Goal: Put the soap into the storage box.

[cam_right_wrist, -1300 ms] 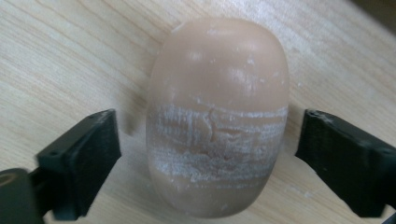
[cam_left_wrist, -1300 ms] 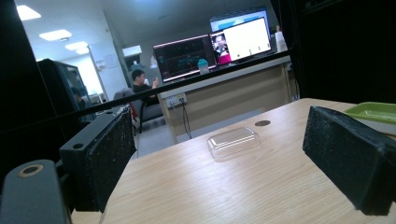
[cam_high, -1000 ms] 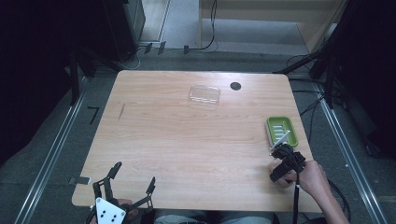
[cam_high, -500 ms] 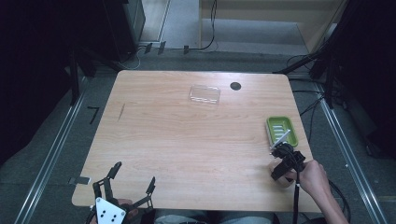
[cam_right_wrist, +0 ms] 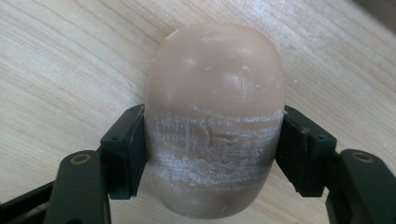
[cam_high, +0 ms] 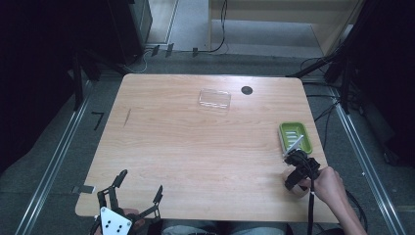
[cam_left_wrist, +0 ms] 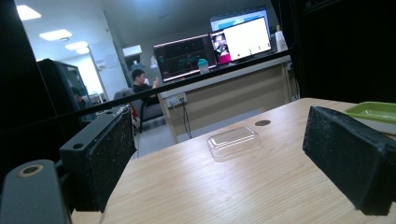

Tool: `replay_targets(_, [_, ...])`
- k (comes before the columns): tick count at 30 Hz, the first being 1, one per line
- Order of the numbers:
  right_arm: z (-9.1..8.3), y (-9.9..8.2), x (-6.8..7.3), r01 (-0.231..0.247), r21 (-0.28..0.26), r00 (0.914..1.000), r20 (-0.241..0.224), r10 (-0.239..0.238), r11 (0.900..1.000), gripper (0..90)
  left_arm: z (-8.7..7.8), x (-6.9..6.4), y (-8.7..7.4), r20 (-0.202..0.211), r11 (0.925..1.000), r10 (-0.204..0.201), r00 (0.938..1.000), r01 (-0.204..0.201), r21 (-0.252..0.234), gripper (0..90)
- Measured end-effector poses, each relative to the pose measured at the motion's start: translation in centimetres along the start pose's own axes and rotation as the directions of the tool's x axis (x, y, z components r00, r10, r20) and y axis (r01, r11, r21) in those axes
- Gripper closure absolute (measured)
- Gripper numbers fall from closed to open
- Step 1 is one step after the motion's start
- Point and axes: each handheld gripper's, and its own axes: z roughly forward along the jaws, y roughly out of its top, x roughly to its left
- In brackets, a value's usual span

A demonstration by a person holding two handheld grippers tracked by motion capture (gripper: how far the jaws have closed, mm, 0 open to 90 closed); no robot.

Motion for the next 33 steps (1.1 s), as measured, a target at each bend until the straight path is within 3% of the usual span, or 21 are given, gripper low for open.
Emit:
replay_targets(20, [-1.1, -0.1, 0.0, 0.028, 0.037, 0.9994, 0.019, -0.029, 0.9989, 33.5, 0.0, 0.0, 0.0, -0.003, 1.0, -0.006, 1.0, 0.006, -0.001, 9.9])
replay_targets(33, [-1.6, -0.3, -0.5, 0.013, 0.034, 0.9998, 0.018, -0.013, 0.9993, 33.5, 0.1, 0.0, 0.0, -0.003, 1.0, -0.007, 1.0, 0.007, -0.002, 9.8])
